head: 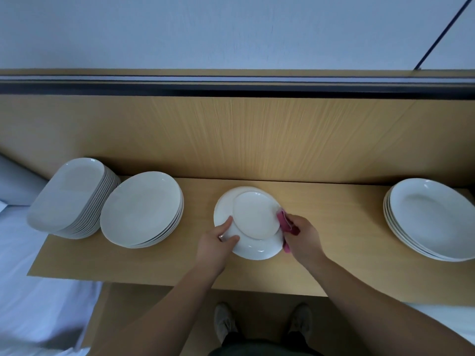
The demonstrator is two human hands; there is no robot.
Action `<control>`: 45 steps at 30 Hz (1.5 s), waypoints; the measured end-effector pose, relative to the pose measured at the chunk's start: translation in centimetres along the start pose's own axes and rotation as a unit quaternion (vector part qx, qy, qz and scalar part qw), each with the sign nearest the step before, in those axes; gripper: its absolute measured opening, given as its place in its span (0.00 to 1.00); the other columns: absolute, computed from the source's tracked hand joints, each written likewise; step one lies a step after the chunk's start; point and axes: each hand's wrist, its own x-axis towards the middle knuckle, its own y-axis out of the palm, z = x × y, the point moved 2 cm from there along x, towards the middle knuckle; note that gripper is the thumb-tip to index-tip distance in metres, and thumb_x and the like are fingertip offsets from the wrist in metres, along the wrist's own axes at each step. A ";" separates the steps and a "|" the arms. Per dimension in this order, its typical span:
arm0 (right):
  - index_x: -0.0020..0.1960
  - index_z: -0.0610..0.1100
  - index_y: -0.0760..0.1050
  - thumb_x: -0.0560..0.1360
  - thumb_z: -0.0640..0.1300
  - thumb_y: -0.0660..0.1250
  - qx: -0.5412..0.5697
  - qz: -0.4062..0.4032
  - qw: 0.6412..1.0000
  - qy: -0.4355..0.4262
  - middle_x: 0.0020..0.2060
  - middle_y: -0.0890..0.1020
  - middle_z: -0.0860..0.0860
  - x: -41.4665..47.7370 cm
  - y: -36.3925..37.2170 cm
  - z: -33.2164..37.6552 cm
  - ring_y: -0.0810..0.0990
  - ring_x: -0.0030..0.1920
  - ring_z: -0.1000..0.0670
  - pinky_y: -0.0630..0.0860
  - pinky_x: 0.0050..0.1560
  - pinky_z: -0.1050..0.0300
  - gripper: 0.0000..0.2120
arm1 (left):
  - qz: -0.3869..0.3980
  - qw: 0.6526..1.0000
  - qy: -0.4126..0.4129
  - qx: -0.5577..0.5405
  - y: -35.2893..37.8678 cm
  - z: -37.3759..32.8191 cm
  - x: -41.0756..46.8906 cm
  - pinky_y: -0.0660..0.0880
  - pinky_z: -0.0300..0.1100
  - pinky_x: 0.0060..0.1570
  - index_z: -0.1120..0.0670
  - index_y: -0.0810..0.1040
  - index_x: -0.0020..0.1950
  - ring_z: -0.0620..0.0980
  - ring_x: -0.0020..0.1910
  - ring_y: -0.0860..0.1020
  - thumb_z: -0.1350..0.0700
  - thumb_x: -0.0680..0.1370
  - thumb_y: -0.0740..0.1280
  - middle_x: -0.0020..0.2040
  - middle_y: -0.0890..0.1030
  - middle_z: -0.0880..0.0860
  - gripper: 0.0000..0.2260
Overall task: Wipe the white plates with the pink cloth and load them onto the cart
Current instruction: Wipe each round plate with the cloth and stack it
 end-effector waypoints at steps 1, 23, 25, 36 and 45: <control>0.38 0.44 0.73 0.79 0.58 0.60 -0.006 -0.005 1.000 0.001 0.29 0.73 0.43 0.0 0.1 -0.3 0.72 0.26 0.50 0.69 0.27 0.57 0.20 | -0.004 1.000 -0.001 -0.006 0.1 -0.1 -0.1 0.71 0.37 0.53 0.48 0.71 0.71 0.47 0.55 0.73 0.58 0.77 0.68 0.63 0.75 0.52 0.22; 0.65 0.46 0.77 0.70 0.32 0.68 -0.430 0.145 0.815 -0.359 0.62 0.76 0.46 1.4 2.5 2.2 0.75 0.56 0.40 0.78 0.52 0.46 0.24 | -0.014 0.999 -0.019 -0.032 1.3 0.5 0.4 0.74 0.31 0.47 0.47 0.73 0.69 0.47 0.54 0.75 0.57 0.77 0.69 0.61 0.76 0.51 0.21; 0.66 0.47 0.76 0.74 0.35 0.66 -0.420 0.159 0.815 -0.366 0.63 0.76 0.46 2.7 3.0 3.3 0.74 0.58 0.40 0.75 0.57 0.47 0.21 | -0.010 0.999 -0.019 -0.031 1.4 0.4 0.4 0.74 0.35 0.51 0.47 0.73 0.69 0.47 0.55 0.75 0.57 0.77 0.69 0.61 0.76 0.51 0.21; 0.72 0.56 0.68 0.82 0.40 0.57 -0.460 0.146 0.826 -0.291 0.73 0.67 0.53 8.8 1.9 4.0 0.69 0.68 0.47 0.67 0.63 0.61 0.21 | -0.007 0.999 -0.011 -0.030 1.5 0.2 0.6 0.71 0.32 0.51 0.46 0.73 0.69 0.44 0.54 0.72 0.55 0.77 0.69 0.58 0.73 0.45 0.20; 0.70 0.52 0.71 0.82 0.49 0.58 -0.451 0.131 0.826 -0.311 0.66 0.73 0.50 3.2 -0.7 1.0 0.72 0.59 0.49 0.69 0.57 0.64 0.17 | 0.009 0.999 -0.004 -0.047 1.9 0.3 1.2 0.70 0.32 0.53 0.47 0.73 0.69 0.42 0.54 0.70 0.59 0.77 0.68 0.57 0.71 0.45 0.20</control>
